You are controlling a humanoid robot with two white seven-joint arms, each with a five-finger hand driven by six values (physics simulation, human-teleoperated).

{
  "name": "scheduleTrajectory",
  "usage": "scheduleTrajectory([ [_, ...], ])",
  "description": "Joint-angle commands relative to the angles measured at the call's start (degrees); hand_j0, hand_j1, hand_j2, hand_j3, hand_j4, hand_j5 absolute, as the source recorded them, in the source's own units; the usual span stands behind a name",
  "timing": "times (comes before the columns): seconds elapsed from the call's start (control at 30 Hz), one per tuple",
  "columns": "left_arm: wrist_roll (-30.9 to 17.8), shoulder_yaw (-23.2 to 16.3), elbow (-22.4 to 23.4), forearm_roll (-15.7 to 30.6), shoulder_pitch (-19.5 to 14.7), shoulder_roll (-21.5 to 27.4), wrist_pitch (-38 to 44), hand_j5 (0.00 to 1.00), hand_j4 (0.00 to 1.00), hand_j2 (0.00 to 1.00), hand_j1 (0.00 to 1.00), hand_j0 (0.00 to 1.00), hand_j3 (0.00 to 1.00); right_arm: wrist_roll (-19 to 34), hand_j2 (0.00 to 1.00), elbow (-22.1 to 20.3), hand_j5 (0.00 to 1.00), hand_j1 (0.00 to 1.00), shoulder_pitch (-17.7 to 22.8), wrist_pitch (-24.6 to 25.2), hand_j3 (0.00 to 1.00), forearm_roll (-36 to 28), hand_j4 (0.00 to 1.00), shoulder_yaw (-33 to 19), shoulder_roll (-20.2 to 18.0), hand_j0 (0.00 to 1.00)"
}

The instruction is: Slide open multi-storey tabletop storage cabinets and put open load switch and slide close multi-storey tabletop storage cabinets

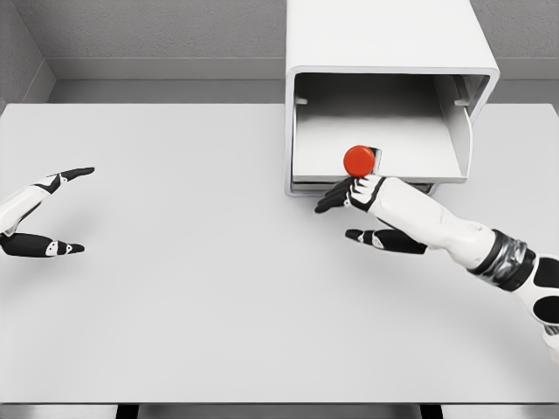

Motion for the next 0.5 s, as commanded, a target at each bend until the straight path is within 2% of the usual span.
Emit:
scheduleTrajectory([
  [0.0, 0.02, 0.00, -0.02, 0.48, 0.00, 0.05, 0.14, 1.00, 1.00, 1.00, 1.00, 1.00, 1.00, -0.07, 0.73, 0.01, 0.73, 0.73, 0.00, 0.08, 0.73, -0.27, 0.73, -0.13, -0.29, 0.73],
  [0.2, 0.02, 0.00, -0.02, 0.48, 0.09, 0.05, 0.14, 1.00, 1.00, 1.00, 1.00, 1.00, 1.00, -0.07, 0.73, 0.71, 0.73, 0.73, -0.97, 0.08, 0.73, 0.69, 0.73, -0.31, -0.20, 0.73],
  [0.3, 0.02, 0.00, -0.02, 0.48, 0.00, -0.30, 0.14, 1.00, 1.00, 1.00, 1.00, 1.00, 1.00, 0.02, 0.73, 1.15, 0.73, 0.73, -2.99, 0.08, 0.73, 1.22, 0.73, -0.22, -0.29, 0.73],
  [0.43, 0.02, 0.00, -0.02, 0.48, 0.00, -0.21, 0.14, 1.00, 1.00, 1.00, 1.00, 1.00, 1.00, -0.07, 0.73, 7.39, 0.73, 0.73, -8.00, 0.08, 0.73, 1.66, 0.73, 0.13, 0.41, 0.73],
  [0.47, 0.02, 0.00, -0.02, 0.48, 0.00, -0.21, 0.14, 1.00, 1.00, 1.00, 1.00, 1.00, 1.00, -0.07, 0.73, 7.83, 0.73, 0.73, -8.61, 0.08, 0.73, 1.66, 0.73, 1.10, 0.68, 0.73],
])
